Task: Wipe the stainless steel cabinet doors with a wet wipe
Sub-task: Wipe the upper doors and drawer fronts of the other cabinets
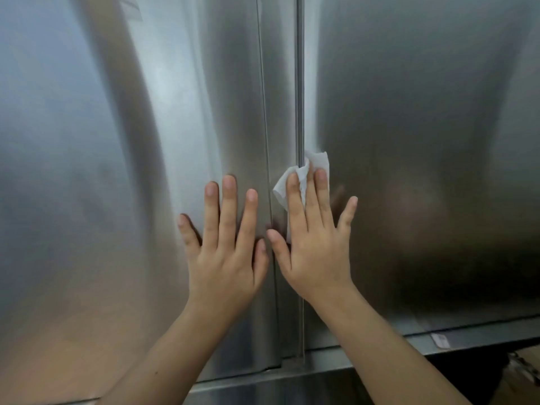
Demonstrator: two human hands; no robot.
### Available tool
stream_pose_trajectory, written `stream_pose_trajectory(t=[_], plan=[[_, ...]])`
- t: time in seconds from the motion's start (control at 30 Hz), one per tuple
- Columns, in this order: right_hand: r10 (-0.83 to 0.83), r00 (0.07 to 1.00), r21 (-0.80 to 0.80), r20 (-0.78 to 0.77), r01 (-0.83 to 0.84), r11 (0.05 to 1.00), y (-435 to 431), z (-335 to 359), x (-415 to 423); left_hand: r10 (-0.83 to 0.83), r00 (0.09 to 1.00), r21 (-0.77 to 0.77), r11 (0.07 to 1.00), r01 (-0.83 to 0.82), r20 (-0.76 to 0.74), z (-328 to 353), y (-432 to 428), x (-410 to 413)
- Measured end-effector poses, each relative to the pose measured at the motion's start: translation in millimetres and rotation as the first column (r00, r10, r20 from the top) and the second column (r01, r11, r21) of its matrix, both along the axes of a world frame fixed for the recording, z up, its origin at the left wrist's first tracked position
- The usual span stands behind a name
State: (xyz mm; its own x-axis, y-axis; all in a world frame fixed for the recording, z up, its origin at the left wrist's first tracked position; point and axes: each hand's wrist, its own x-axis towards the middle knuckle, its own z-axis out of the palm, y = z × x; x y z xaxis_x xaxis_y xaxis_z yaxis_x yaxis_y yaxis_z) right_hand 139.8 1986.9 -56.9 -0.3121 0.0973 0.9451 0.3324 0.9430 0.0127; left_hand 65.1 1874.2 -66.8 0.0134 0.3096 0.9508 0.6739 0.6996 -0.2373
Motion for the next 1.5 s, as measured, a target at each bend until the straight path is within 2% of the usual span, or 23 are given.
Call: stream_pose_trajectory(t=[0.5, 0.8, 1.0, 1.2, 1.3, 1.5], plan=[[0.009, 0.98, -0.105, 0.198, 0.012, 0.994, -7.8, -94.1, 16.2, 0.0, 0.987, -0.069, 0.998, 0.011, 0.158, -61.0, -9.9, 16.7], [0.039, 0.942, -0.235, 0.333, 0.043, 0.971, -25.0, -138.9, 31.1, 0.01, 0.952, -0.124, 0.992, 0.03, 0.306, -101.8, -19.3, 27.6], [0.062, 0.867, -0.289, 0.495, 0.097, 0.953, -32.9, -170.5, 47.3, -0.012, 0.918, -0.099, 0.994, 0.056, 0.397, -117.0, -18.3, 39.2], [0.124, 0.798, -0.406, 0.59, 0.161, 0.9, -42.7, -192.5, 55.6, -0.003, 0.901, -0.127, 0.99, 0.065, 0.435, -125.8, -24.0, 43.7], [0.135, 0.751, -0.408, 0.646, 0.191, 0.893, -45.0, -205.8, 60.9, -0.004, 0.892, -0.138, 0.988, 0.075, 0.452, -127.4, -25.5, 43.6], [0.095, 0.78, -0.376, 0.618, 0.187, 0.907, -44.7, -218.7, 61.4, 0.006, 0.887, -0.155, 0.985, 0.074, 0.461, -127.5, -28.4, 42.9]])
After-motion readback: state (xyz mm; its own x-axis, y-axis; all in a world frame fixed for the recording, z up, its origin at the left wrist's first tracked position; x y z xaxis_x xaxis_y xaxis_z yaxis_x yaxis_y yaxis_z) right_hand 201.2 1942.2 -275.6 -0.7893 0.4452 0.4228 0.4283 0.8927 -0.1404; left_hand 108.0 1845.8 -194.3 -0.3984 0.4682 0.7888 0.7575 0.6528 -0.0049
